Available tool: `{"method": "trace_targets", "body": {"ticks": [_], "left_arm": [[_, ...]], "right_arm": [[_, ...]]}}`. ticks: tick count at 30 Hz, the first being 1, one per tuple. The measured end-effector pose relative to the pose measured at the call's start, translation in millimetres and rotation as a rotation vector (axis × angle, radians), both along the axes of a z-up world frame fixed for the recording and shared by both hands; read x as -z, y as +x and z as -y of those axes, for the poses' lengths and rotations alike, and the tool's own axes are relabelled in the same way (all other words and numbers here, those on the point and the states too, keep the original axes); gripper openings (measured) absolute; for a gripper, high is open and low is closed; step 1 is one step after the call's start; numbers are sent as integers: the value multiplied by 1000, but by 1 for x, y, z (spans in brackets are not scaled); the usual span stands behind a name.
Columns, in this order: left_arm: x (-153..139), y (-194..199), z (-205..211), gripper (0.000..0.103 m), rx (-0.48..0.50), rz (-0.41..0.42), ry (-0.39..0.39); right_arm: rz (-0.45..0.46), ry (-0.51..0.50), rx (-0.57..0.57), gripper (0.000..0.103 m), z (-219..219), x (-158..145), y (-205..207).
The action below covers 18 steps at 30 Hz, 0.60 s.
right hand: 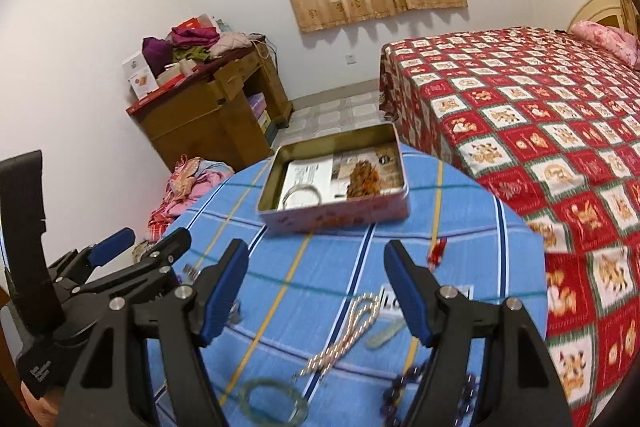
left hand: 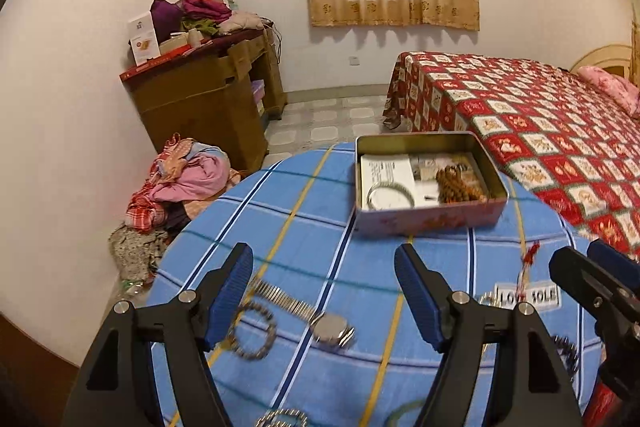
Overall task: Organize jewelry
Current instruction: 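Withdraw both open tools from the tin back over the table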
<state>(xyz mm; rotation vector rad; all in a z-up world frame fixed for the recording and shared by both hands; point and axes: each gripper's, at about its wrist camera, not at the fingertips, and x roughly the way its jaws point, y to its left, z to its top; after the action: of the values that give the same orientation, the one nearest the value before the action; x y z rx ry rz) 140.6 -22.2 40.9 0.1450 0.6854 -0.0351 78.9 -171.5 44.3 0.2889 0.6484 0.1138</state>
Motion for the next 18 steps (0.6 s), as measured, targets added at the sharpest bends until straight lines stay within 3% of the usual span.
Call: {"method": "trace_targets", "body": {"ticks": [11,18], "left_arm": [[24,-59,-23,74,16,4,6],[58,-102,-67,74,44,-13,-3]], "right_arm": [[26,-57,-50,73,-23,14,-51],[-2,-125,-83,73,-23,39,-78]]}}
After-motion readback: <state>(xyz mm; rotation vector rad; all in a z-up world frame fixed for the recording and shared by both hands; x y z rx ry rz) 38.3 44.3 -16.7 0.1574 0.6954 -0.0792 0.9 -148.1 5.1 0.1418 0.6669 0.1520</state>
